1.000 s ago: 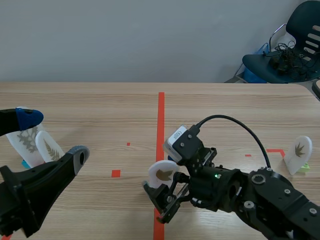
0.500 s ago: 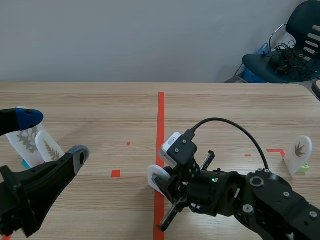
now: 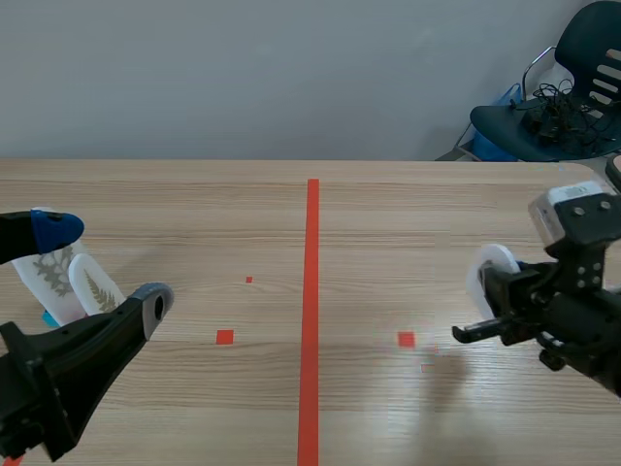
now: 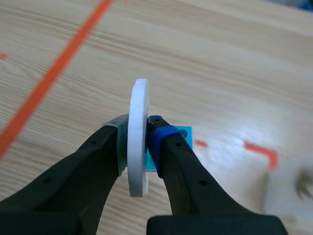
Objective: Do the leaf sorting experiment
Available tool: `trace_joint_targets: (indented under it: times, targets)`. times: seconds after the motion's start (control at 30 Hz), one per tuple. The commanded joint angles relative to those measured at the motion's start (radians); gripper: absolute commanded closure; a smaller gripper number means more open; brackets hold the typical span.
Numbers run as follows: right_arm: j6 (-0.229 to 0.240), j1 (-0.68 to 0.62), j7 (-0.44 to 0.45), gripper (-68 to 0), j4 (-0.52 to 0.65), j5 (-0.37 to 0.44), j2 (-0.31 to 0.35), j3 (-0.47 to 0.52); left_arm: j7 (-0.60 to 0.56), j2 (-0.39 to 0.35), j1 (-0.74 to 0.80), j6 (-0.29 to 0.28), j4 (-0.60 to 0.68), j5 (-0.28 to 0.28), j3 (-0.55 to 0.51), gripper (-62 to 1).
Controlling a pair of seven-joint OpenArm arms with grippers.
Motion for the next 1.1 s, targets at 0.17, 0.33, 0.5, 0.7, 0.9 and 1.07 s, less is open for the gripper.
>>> trace_joint_targets:
  times: [0.17, 0.33, 0.5, 0.7, 0.9, 1.07]
  targets:
    - [-0.003, 0.018, 0.022, -2.2, -0.066, 0.063, -0.024, 0.117, -0.011, 0.005, -0.001, -0.003, 0.004, -0.006, -0.003, -62.3]
    - [-0.002, 0.071, 0.097, -2.2, -0.237, 0.063, -0.024, 0.133, -0.011, 0.005, -0.003, -0.003, 0.004, -0.006, -0.003, -62.3]
    - [-0.002, 0.108, 0.113, -2.2, -0.303, 0.055, -0.024, 0.141, -0.011, 0.005, -0.003, -0.003, 0.004, -0.006, -0.003, -62.3]
    - [-0.002, 0.105, 0.110, -21.9, -0.303, 0.039, -0.024, 0.169, -0.011, 0.005, -0.003, -0.003, 0.004, -0.006, -0.003, -62.3]
    - [0.013, 0.106, 0.113, -33.5, -0.257, 0.032, -0.009, 0.182, -0.011, 0.005, -0.003, -0.003, 0.004, -0.006, -0.003, -62.3]
    - [0.021, 0.105, 0.038, -40.8, -0.074, 0.032, -0.009, 0.253, -0.011, 0.005, -0.003, -0.003, 0.004, -0.006, -0.003, -62.3]
